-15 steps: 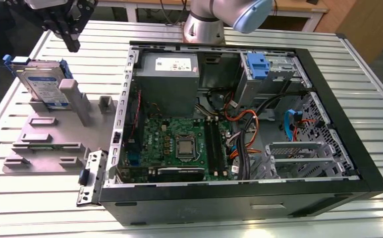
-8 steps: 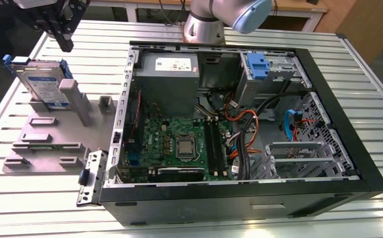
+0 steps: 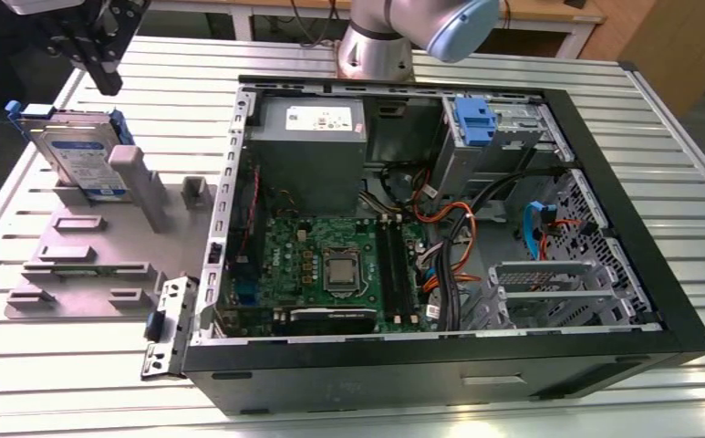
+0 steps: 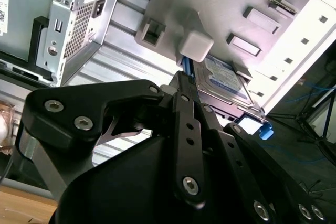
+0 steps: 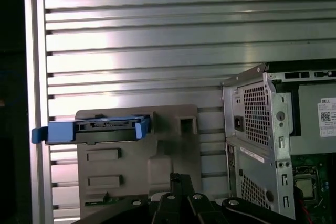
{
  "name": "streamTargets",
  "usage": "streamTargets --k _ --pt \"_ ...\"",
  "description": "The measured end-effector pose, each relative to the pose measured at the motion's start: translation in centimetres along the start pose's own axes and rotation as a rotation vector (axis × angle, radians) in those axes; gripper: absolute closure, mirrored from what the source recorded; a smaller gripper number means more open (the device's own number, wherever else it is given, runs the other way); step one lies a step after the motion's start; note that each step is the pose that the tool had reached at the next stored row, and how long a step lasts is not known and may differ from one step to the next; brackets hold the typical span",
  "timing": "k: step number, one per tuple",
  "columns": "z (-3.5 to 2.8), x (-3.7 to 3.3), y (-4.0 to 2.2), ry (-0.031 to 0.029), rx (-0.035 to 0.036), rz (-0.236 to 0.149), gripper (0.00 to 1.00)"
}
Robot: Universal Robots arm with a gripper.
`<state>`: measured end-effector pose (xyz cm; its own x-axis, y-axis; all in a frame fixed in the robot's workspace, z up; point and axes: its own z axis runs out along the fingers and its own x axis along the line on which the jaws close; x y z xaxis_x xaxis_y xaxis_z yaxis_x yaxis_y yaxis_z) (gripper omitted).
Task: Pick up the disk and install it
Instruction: 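Reach for the disk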
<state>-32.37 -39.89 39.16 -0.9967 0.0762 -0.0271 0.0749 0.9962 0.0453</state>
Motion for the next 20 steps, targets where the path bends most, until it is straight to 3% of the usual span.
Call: streamTargets --k 20 --pt "-0.08 3.17 -0.24 -0.0001 0.0 0.0 0.89"
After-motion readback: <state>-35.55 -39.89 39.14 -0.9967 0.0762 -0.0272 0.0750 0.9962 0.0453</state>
